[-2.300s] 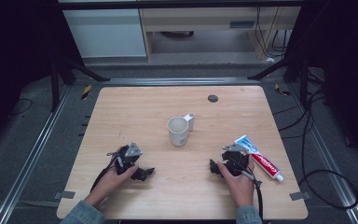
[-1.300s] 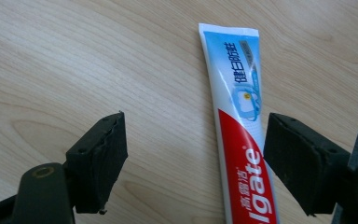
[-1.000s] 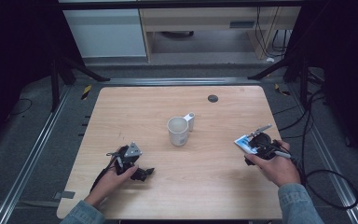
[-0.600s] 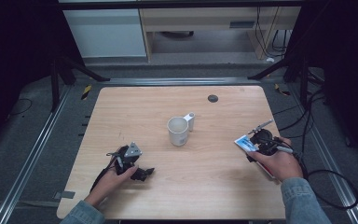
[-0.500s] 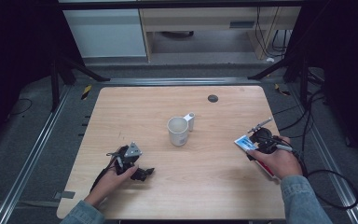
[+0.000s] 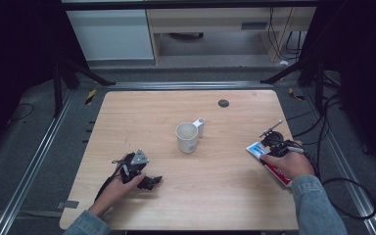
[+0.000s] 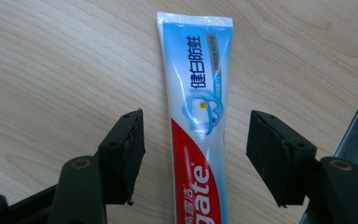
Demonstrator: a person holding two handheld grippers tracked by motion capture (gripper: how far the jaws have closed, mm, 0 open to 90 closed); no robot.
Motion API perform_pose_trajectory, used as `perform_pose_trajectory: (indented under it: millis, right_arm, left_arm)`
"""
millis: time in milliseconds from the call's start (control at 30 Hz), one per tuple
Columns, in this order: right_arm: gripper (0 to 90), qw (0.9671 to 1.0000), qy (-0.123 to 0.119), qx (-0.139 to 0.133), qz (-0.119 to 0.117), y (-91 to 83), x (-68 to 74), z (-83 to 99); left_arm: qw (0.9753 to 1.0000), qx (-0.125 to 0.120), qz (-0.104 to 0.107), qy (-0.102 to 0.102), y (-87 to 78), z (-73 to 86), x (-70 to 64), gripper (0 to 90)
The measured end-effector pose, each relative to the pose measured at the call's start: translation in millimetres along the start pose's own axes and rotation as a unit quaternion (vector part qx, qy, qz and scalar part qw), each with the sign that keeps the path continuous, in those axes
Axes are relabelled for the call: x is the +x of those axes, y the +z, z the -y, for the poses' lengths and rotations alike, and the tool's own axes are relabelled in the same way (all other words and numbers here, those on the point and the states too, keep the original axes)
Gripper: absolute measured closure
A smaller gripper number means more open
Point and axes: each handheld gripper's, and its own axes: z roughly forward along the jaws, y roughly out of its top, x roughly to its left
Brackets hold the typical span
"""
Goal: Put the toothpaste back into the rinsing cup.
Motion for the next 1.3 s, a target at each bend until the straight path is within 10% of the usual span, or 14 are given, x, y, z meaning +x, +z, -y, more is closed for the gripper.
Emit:
perform_pose_trajectory:
  millis: [533, 1300]
  right_arm:
    - [38.4, 0.9987, 0.020, 0.043, -0.017, 39.9, -10.0, -10.2]
    - [47.3, 0.9975, 0.021, 0.055, -0.037, 51.0, -14.8, -7.5]
  left_arm:
    - [1.0000, 0.000, 0.001, 0.001, -0.1, 0.1, 0.1, 0.0]
    - [1.0000, 0.000, 0.001, 0.001, -0.1, 0.1, 0.1, 0.0]
